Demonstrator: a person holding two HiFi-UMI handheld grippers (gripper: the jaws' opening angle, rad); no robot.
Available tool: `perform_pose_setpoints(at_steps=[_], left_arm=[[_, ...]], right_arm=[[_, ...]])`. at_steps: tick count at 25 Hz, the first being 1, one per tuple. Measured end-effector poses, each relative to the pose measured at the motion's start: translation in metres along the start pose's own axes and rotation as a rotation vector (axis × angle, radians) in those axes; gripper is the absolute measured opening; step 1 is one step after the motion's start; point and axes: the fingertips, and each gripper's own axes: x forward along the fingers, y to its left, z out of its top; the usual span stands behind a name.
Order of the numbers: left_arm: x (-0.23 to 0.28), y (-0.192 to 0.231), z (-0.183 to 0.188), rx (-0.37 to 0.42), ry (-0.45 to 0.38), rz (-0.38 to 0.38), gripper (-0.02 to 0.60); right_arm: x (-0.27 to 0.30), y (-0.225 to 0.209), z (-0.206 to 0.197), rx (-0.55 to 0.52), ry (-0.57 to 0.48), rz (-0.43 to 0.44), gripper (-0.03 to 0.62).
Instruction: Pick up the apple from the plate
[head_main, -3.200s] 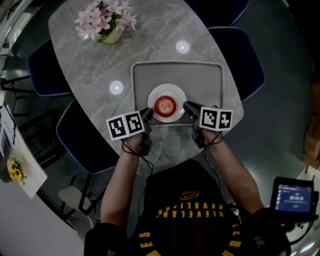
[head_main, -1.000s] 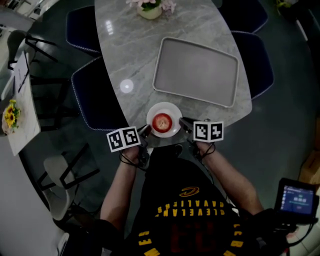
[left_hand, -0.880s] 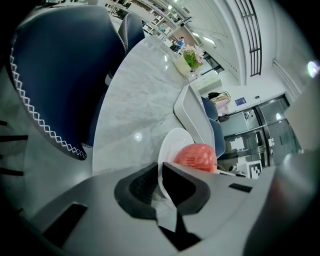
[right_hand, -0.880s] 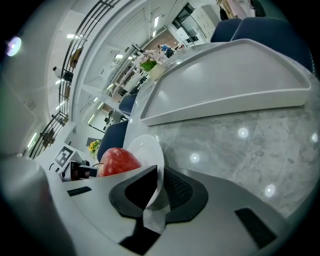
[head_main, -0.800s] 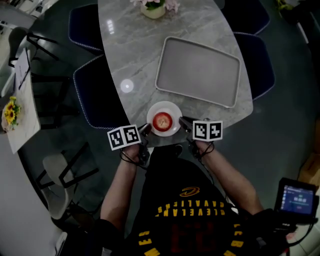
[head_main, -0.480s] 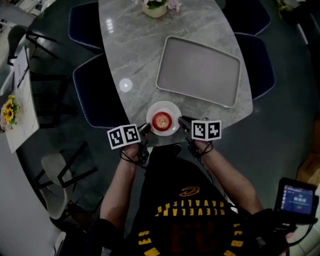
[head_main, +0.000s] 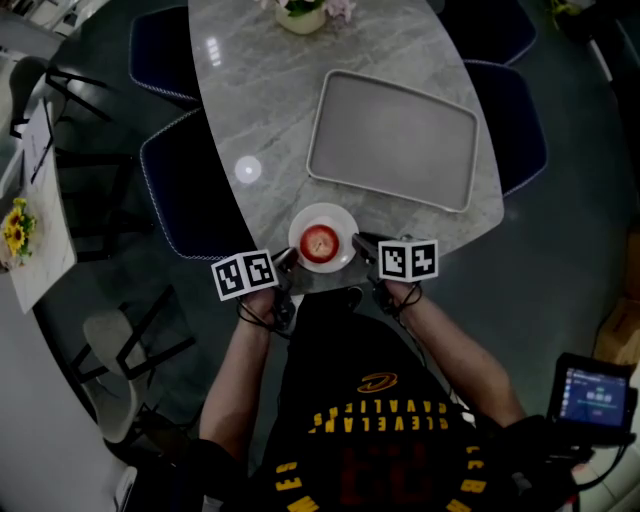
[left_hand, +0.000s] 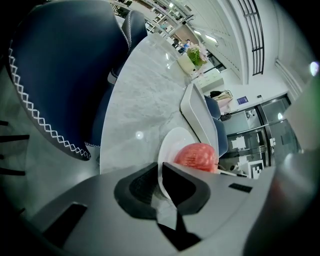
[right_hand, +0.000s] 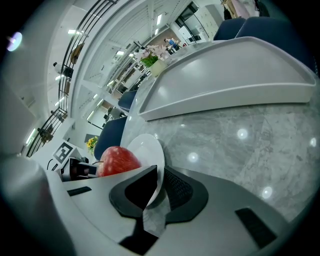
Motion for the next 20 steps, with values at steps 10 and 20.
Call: perform_pose_setpoints(at_steps=[10,20], left_arm=[[0.006,0.002,-0.001,0.014,0.007,0.011,0.032],[-0.004,0.007,0.011,0.163,-0.075,0.097,0.032]], right_arm=[[0.003,-0.003,0.0,-0.023,-0.008,0.01,0.049],[-0.014,-0.012,0.021,-0.096,-0.1,-0.042,0.049]])
